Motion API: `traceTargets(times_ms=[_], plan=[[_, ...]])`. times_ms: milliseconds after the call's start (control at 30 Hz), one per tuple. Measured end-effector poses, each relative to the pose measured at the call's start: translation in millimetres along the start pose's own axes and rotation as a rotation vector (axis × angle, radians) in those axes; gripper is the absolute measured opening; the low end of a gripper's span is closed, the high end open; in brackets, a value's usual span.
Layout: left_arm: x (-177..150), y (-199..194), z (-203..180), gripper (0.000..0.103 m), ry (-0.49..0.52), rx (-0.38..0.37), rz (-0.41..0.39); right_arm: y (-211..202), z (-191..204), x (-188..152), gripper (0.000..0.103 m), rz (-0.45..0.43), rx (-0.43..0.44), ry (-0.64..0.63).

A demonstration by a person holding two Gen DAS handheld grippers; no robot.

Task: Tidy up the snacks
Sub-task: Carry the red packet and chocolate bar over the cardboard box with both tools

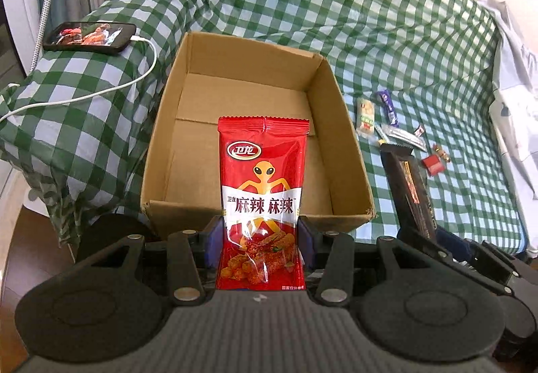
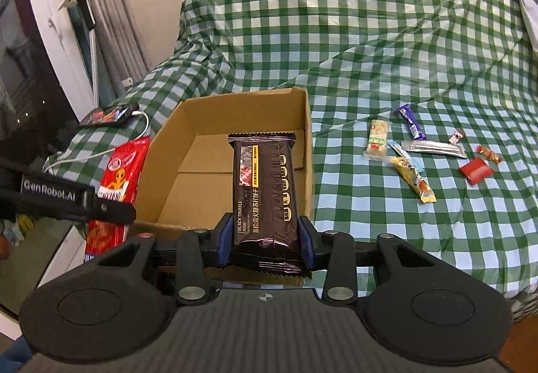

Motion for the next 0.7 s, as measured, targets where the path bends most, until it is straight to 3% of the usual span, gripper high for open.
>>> traceTargets(times_ms=[300,700], plan=[[18,14,2,0.051,0.014,-0.016,-0.011,11,7,12,0.042,0.023,-0.043,-0.037],[70,66,5,0.051,0.042,0.041,0.007,72,3,47,0.042,0.055,-0.057,-0.033]])
Point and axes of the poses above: each gripper's, at about its wrist camera, not at the fingertips, and y roughly the way its jaws point, z to its left, x to its top, the point moved 5 cm from there along y, roughly the way its jaws point, and after that the axes turned 6 degrees about z, right-handed, at the moved point
